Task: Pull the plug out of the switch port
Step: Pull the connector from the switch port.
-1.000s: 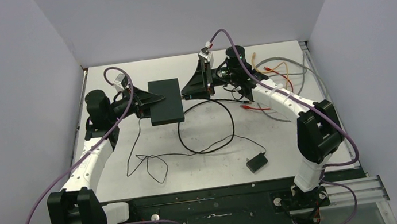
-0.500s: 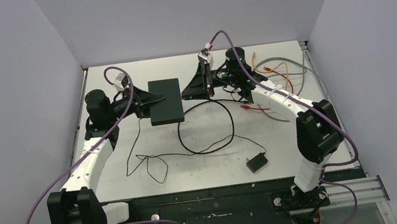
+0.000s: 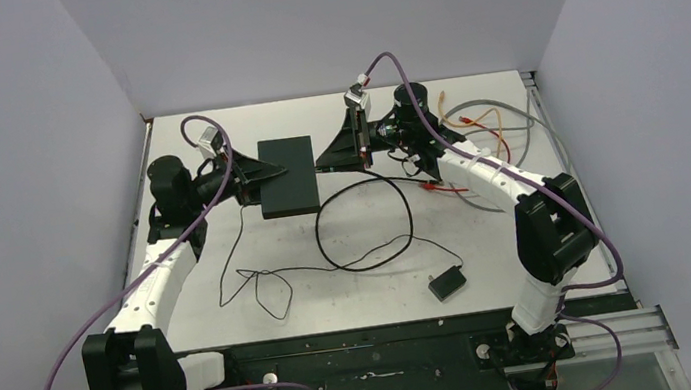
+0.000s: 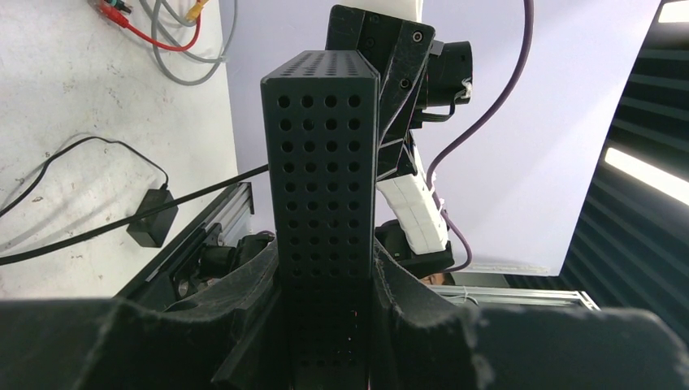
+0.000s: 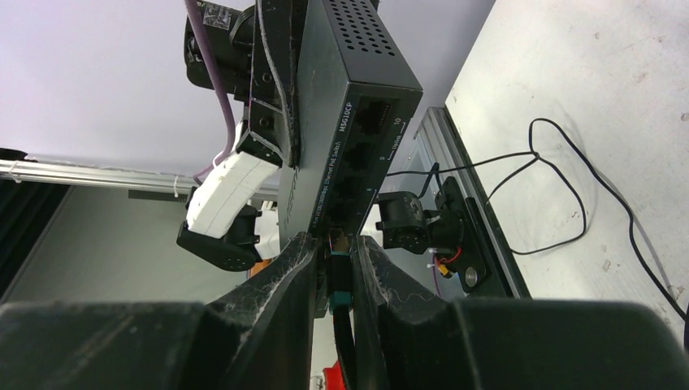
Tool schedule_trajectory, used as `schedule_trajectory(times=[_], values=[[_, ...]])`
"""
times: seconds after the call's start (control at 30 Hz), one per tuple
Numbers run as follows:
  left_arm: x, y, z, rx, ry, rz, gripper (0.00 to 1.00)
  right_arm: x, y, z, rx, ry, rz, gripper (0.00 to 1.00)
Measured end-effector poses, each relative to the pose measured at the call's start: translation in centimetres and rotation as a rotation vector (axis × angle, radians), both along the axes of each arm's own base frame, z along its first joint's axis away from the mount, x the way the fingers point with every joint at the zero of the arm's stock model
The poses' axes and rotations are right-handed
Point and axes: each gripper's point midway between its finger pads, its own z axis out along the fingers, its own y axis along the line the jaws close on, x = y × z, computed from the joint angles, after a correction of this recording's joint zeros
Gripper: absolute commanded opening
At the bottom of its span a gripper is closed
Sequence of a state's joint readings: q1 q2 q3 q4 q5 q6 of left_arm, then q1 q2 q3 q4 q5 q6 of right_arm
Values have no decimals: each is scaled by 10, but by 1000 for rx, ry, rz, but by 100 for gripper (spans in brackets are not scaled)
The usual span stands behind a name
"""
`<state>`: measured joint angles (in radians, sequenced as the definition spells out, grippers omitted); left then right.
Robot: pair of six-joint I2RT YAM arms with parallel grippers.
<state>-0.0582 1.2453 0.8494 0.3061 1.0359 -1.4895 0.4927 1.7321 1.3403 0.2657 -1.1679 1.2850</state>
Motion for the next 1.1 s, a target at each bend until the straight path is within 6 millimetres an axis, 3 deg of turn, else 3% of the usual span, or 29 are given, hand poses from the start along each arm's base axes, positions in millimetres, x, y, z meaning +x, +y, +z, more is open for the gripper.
schedule_trajectory(times=[1.1], values=[[0,-2,33,-63,-148,-9,0,4,-7,24,20,-273,-70,5]])
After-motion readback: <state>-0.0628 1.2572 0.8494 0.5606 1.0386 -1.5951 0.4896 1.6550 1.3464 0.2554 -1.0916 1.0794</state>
